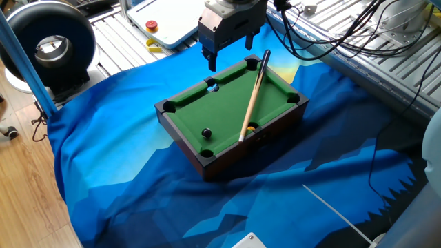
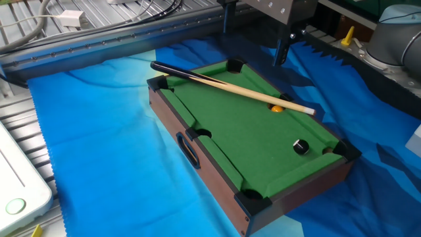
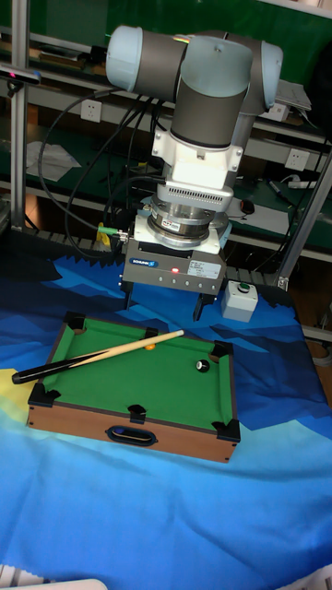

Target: Hit the pool ball

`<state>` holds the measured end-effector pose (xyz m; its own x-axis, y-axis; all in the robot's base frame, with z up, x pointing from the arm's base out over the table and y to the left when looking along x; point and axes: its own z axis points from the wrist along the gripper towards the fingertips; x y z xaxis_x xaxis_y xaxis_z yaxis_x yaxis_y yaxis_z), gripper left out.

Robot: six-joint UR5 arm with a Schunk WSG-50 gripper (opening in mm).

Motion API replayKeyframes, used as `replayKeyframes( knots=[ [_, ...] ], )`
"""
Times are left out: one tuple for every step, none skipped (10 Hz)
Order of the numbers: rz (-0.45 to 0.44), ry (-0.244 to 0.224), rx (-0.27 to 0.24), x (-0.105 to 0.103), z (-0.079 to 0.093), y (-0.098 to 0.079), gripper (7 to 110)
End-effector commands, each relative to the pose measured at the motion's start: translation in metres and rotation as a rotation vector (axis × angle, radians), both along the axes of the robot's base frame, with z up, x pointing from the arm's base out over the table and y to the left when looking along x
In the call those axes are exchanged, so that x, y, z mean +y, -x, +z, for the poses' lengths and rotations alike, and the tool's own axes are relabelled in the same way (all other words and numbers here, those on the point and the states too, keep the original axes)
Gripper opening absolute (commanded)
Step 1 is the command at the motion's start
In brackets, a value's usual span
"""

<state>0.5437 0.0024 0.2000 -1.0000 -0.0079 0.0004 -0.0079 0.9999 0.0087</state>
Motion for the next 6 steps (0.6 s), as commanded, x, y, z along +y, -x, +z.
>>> replayKeyframes(
  knots=[
    [-0.052, -0.003, -0.074, 0.0026, 0.0004, -0.0184, 109],
    [-0.056, 0.003, -0.074, 0.0013, -0.0001, -0.0185, 7],
    [-0.056, 0.003, -0.074, 0.0013, -0.0003, -0.0185, 7],
    [-0.056, 0.003, -0.074, 0.0013, -0.0003, -0.0185, 7],
    [-0.056, 0.003, -0.074, 0.0013, -0.0003, -0.0185, 7],
    [-0.056, 0.003, -0.074, 0.0013, -0.0003, -0.0185, 7]
  ],
)
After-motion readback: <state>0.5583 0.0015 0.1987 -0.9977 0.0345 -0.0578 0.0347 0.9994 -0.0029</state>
